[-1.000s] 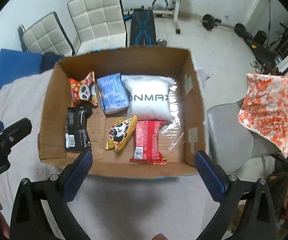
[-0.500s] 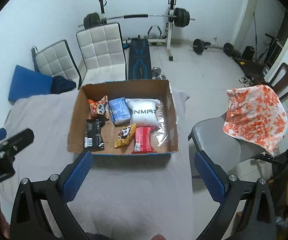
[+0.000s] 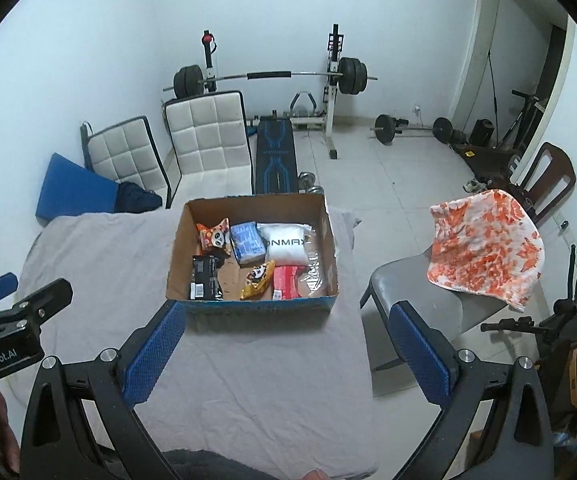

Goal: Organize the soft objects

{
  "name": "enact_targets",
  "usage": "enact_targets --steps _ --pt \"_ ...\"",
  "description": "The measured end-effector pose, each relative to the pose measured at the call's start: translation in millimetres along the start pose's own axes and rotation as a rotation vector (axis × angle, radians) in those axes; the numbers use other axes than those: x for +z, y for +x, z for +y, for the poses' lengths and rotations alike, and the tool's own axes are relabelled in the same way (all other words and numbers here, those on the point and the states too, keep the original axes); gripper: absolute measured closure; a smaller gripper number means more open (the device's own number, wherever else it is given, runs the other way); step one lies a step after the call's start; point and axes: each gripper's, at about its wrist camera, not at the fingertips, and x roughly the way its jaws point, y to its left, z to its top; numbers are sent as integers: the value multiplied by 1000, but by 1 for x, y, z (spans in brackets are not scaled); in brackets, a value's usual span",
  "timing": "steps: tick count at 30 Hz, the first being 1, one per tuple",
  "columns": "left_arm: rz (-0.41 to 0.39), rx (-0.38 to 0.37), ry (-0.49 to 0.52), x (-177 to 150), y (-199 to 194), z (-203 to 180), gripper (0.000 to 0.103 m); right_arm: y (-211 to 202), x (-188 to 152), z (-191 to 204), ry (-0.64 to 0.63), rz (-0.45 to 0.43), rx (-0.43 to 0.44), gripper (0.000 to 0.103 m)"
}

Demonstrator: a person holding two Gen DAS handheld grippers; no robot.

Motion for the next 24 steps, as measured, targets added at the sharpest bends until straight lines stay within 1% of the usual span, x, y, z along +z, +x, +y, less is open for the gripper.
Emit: enact_targets --steps 4,10,24 --pt "-28 14 4 -4 -12 2 1 -23 -2 2 9 -23 3 0" --pt "-39 8 2 -7 -17 3 1 -40 -1 13 -7 -45 2 0" --pt "-55 4 2 -6 -25 7 1 -40 4 21 -7 -55 -15 0"
